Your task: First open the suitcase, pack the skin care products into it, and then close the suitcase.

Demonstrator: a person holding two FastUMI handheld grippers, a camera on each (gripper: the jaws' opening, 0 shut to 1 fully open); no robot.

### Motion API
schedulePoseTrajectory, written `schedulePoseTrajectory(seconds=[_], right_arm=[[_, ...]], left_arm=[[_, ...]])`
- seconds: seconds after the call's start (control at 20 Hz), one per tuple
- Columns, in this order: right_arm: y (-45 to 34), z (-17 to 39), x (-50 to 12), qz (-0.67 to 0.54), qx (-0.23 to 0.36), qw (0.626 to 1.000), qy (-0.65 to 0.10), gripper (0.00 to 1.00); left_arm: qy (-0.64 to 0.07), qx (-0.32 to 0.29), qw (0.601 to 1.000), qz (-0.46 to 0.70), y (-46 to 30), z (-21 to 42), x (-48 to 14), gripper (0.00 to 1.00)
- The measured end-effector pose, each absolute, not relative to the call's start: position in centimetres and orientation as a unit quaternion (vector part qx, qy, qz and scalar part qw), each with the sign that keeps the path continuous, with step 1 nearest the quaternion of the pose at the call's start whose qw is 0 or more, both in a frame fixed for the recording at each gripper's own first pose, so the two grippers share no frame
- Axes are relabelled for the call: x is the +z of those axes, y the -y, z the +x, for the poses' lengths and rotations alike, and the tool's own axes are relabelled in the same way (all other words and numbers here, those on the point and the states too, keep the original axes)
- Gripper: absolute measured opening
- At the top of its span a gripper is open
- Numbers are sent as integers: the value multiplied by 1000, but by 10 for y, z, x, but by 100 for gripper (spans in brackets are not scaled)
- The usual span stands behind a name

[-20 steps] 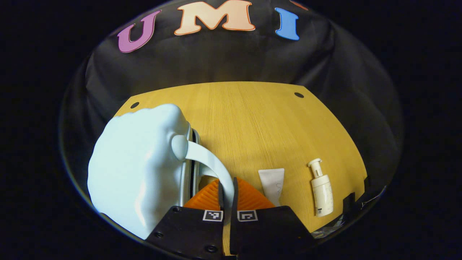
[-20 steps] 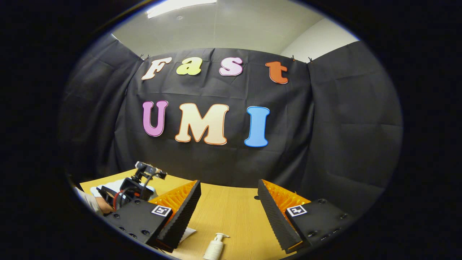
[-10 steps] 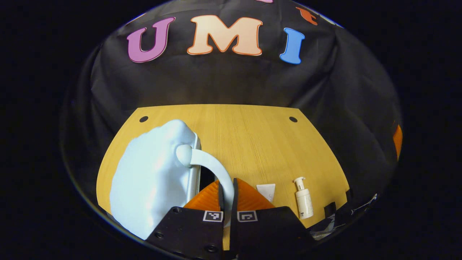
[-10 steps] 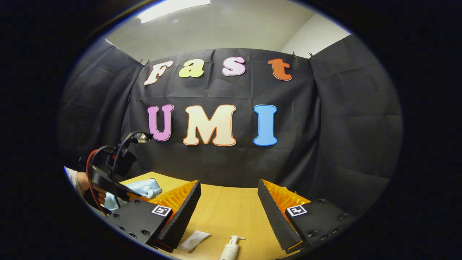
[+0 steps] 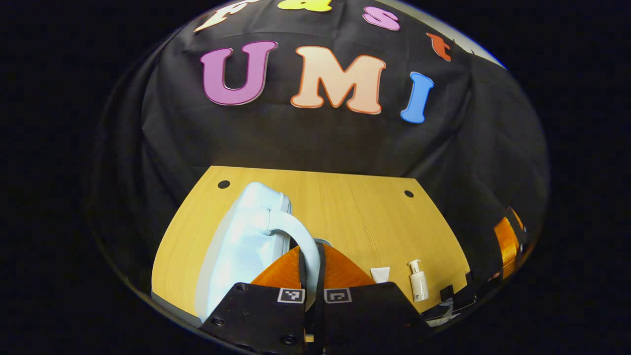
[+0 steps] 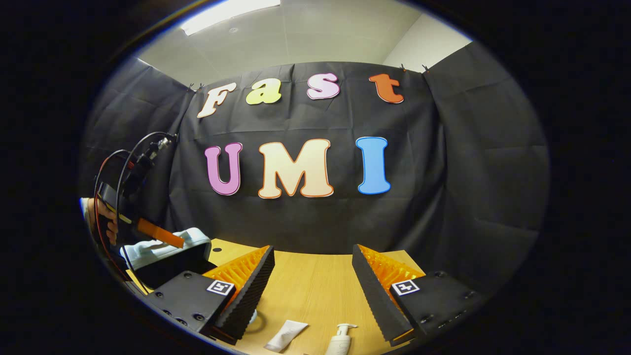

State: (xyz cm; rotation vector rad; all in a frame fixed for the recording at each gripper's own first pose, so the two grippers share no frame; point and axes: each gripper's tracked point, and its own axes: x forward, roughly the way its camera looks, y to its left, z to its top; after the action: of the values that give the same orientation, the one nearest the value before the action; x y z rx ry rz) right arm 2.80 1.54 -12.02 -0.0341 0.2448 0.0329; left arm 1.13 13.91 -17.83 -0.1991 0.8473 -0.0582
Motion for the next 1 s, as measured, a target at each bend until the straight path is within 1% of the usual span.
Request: schedulePoseTrajectory(seconds=[0.05,0.3,0.5,0.75,0.85,1.0], right_arm=[[-23,31,-122,-18,17,992,-122,100],[-48,40,-129,-23,14,992,-121,100],[-70,47,-135,-24,15,992,-125,100],[-94,57,-136,-39,13,992,-121,100],[-100,60,-137,-42,10,992,-120,100],[-114,65,-146,-48,13,990,-132,100]], left_arm=[[-398,-13,913,-88,-172,16,-170,0],[-390,16,920,-40,-251,17,-163,0],[-398,56,916,19,-321,16,-174,0],[-406,119,904,51,-412,6,-196,0],[-417,123,900,24,-434,2,-212,0],[-441,141,886,-9,-469,-7,-252,0]])
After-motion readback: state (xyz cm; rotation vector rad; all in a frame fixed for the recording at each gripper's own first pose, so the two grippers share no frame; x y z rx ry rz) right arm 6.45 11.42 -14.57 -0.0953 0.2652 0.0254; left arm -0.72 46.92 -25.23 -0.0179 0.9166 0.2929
